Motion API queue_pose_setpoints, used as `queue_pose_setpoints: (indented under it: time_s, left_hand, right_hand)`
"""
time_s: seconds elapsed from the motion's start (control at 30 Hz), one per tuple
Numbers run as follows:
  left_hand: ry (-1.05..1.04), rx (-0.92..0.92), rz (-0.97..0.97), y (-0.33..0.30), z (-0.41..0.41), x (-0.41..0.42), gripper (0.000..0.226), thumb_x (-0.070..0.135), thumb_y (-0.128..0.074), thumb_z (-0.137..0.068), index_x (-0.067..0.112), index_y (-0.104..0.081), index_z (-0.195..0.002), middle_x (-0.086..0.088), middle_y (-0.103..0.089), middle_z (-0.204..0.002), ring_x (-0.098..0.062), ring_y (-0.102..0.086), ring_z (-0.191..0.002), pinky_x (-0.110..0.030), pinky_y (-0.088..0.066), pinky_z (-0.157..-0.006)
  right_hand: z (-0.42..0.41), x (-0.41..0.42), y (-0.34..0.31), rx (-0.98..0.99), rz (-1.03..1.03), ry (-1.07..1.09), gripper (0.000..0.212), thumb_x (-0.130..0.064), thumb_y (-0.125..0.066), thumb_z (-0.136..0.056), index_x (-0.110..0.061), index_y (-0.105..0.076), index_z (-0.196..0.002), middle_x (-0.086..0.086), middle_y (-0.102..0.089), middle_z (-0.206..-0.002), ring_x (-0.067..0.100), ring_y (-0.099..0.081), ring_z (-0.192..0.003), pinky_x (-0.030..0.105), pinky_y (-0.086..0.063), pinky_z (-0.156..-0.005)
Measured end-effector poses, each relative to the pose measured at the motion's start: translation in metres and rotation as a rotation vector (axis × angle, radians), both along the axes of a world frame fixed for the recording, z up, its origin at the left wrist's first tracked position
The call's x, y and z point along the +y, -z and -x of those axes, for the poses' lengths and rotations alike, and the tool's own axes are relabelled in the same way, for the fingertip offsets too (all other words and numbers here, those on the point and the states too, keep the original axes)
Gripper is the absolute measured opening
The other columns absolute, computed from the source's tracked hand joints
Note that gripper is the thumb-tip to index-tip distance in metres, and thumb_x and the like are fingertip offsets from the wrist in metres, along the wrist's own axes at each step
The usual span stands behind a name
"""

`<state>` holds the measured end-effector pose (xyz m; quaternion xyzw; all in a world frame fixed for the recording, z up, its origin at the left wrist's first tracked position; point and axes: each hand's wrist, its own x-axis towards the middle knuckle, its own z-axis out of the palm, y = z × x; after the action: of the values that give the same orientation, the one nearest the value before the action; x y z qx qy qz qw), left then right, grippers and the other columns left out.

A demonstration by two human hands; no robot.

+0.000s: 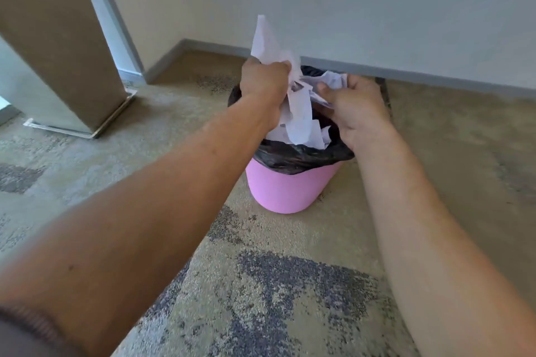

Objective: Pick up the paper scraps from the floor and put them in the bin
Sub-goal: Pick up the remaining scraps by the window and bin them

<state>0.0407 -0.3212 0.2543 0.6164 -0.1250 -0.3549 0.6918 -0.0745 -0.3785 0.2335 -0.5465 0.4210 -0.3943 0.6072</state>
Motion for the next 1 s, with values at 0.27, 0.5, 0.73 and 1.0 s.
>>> queue_pose_setpoints:
  time_s: [0.27, 0.5, 0.73, 1.0]
  left_hand:
    - [0.197, -0.175, -0.149, 0.009, -0.007, 0.004, 0.062, 0.019, -0.083, -0.074, 0.010, -0.044, -0.121, -0.006, -0.063, -0.105, -0.017, -0.064, -0.086, -0.029, -0.056, -0.067]
    - [0.119, -0.457, -0.084, 0.017, -0.030, 0.068, 0.024, 0.032, -0.074, -0.084, 0.016, -0.064, -0.098, 0.004, -0.066, -0.093, -0.012, -0.065, -0.088, -0.036, -0.056, -0.088]
    - [-0.164, -0.741, -0.133, 0.078, -0.077, 0.198, 0.007, 0.033, -0.064, -0.091, 0.026, -0.065, -0.092, 0.009, -0.068, -0.091, -0.005, -0.064, -0.089, -0.030, -0.055, -0.082]
    - [-0.403, -0.834, -0.526, 0.171, -0.108, 0.385, 0.021, 0.031, -0.057, -0.097, 0.018, -0.069, -0.108, 0.003, -0.056, -0.127, -0.007, -0.051, -0.117, -0.031, -0.042, -0.100]
  right_hand:
    - [-0.006, 0.003, 0.013, 0.208, 0.039, -0.085, 0.076, 0.006, -0.052, -0.072, -0.022, -0.044, -0.142, 0.004, -0.057, -0.132, 0.021, -0.055, -0.121, 0.042, -0.049, -0.102]
    - [-0.034, 0.061, 0.014, 0.145, 0.286, 0.007, 0.039, 0.004, -0.050, -0.086, -0.024, -0.062, -0.112, -0.010, -0.061, -0.115, 0.004, -0.056, -0.116, 0.029, -0.045, -0.105]
    - [-0.107, 0.160, 0.059, 0.039, 0.378, -0.332, 0.025, -0.003, -0.062, -0.087, -0.022, -0.061, -0.104, -0.004, -0.066, -0.113, 0.009, -0.060, -0.115, 0.022, -0.050, -0.095]
    - [-0.174, 0.299, 0.142, 0.224, 0.354, -0.852, 0.027, -0.017, -0.063, -0.091, -0.021, -0.060, -0.117, -0.001, -0.057, -0.129, 0.009, -0.057, -0.114, 0.016, -0.050, -0.089]
